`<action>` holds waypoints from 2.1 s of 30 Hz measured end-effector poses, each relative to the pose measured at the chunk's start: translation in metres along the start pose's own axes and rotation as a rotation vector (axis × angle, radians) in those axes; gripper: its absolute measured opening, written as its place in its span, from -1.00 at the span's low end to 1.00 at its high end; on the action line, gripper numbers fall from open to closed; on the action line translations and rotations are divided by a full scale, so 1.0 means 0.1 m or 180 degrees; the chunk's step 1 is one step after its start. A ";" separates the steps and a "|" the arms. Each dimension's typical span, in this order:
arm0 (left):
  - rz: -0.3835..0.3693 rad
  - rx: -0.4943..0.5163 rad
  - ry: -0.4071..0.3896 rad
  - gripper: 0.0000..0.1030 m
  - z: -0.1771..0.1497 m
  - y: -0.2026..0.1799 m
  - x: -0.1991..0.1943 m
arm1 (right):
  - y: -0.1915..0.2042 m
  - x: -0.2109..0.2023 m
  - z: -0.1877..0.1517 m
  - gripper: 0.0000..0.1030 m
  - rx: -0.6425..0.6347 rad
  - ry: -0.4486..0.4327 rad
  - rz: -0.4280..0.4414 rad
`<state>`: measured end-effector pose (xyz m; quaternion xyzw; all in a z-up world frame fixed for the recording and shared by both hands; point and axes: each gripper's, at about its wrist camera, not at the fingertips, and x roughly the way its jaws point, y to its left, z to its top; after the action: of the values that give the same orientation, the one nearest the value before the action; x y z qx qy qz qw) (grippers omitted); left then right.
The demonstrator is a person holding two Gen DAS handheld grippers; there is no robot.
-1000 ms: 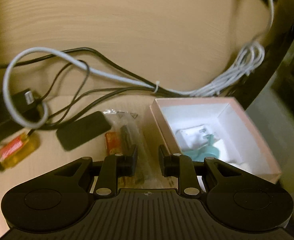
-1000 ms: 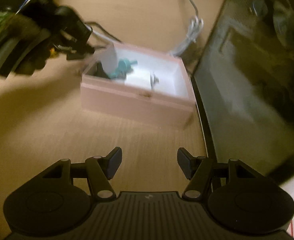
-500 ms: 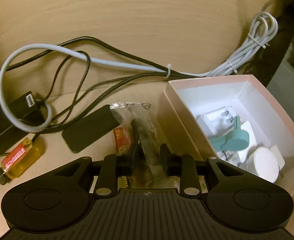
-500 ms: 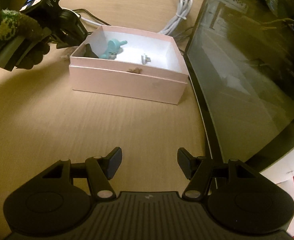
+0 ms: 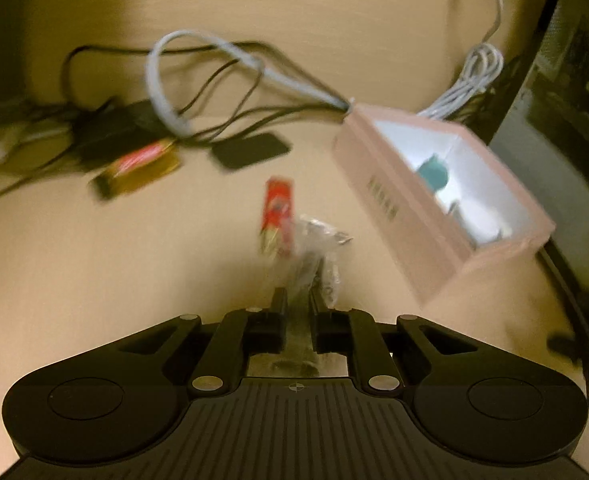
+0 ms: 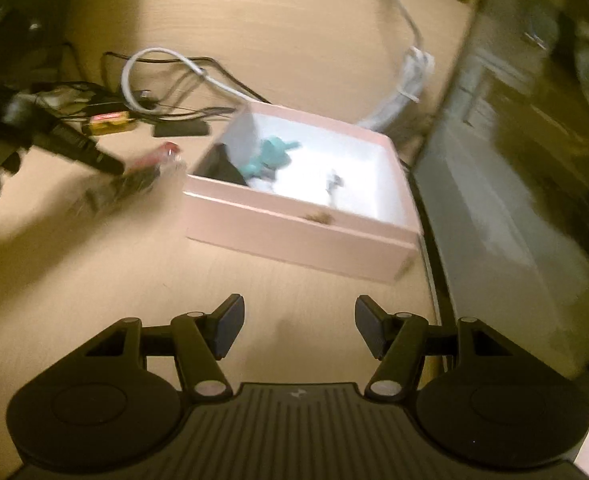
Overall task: Organize rigid objects
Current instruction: 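Grasp the clear bag holding a black part with the left tool, then grasp the yellow red-labelled bottle with the right tool while the left tool holds the bag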
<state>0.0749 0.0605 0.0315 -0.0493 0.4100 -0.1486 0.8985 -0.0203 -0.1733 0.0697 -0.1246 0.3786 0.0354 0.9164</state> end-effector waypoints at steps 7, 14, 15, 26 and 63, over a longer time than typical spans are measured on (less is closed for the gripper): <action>0.0089 0.0304 0.0153 -0.71 -0.18 -0.07 -0.21 | 0.29 0.11 0.16 0.20 -0.0201 -0.0054 0.0291; 0.0059 0.0698 0.0394 -0.31 -0.24 -0.28 -0.07 | 0.44 0.11 0.08 0.20 -0.0176 -0.0015 0.0419; 0.0040 0.0719 0.0455 -0.24 -0.25 -0.31 -0.03 | 0.43 0.10 0.06 0.20 -0.0169 -0.0009 0.0404; 0.0021 0.0572 0.0416 -0.19 -0.20 -0.39 0.09 | 0.17 0.09 -0.17 0.20 0.0061 0.0190 0.0257; 0.0329 -0.1243 -0.0387 -0.56 -0.98 1.14 -1.45 | 2.28 2.13 1.84 0.71 -0.0386 -0.0160 0.1210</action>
<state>-0.0627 0.2165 0.0474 -0.2103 0.3780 -0.0167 0.9014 0.2208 0.0882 -0.0003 -0.1048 0.3694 0.2336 0.8933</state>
